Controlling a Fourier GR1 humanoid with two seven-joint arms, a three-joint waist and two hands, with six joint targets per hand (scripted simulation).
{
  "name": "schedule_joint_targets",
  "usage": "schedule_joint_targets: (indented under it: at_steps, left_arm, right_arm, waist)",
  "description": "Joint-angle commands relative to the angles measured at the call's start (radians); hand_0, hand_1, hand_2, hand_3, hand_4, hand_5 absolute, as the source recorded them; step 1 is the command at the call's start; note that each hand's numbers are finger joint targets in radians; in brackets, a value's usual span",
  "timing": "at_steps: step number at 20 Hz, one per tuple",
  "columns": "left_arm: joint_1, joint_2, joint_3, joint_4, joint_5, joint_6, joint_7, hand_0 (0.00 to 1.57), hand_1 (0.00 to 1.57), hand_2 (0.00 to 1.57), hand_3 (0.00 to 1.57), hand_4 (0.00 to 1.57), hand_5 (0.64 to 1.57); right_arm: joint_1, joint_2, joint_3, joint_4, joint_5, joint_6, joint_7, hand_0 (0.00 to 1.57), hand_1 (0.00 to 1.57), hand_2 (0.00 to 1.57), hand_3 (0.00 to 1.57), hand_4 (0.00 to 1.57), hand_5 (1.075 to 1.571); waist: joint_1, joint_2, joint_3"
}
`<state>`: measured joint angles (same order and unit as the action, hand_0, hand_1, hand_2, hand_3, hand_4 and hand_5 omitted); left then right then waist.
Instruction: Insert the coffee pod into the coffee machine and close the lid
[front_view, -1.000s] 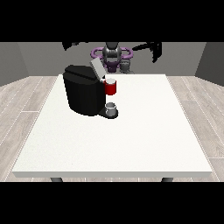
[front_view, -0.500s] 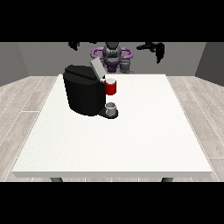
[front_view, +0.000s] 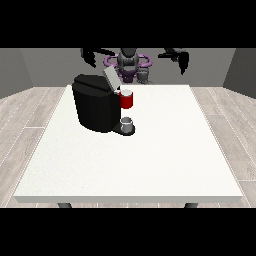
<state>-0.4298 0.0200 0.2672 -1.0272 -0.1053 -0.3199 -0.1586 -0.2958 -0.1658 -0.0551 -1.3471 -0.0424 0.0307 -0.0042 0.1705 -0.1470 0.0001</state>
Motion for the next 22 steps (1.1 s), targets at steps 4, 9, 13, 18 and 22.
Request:
schedule_joint_targets:
  at_steps: [4,9,13,18,22]
  left_arm:
    - [0.061,-0.019,-0.039,-0.165,0.069,0.041,0.079,0.00,0.00,0.00,0.00,0.00,1.571]
    - [0.139,0.010,-0.054,-0.252,0.080,0.060,0.064,0.00,0.00,0.00,0.00,0.00,1.571]
    - [0.161,-0.007,-0.101,-0.308,0.062,0.086,0.097,0.00,0.00,0.00,0.00,0.00,1.571]
    - [0.144,0.036,-0.069,-0.304,0.085,0.103,0.082,0.00,0.00,0.00,0.00,0.00,1.571]
    - [0.210,0.058,-0.071,-0.354,0.130,0.051,0.072,0.00,0.00,0.00,0.00,0.00,1.571]
  right_arm:
    - [-0.097,-0.013,-0.059,0.125,-0.023,0.014,-0.033,0.00,0.00,0.00,0.00,0.00,1.571]
    - [-0.187,0.004,-0.039,0.150,-0.014,0.022,-0.018,0.00,0.00,0.00,0.00,0.00,1.571]
    - [-0.228,-0.031,-0.053,0.223,0.001,0.046,-0.037,0.00,0.00,0.00,0.00,0.00,1.571]
    - [-0.247,0.017,-0.001,0.225,0.052,0.022,-0.065,0.00,0.00,0.00,0.00,0.00,1.571]
    - [-0.292,0.016,-0.028,0.266,0.039,0.018,-0.040,0.00,0.00,0.00,0.00,0.00,1.571]
  waist:
    - [0.015,0.091,0.0003]
    - [-0.035,0.127,-0.0001]
    - [-0.026,0.149,0.0000]
    - [-0.064,0.185,-0.0001]
    - [-0.029,0.175,-0.0001]
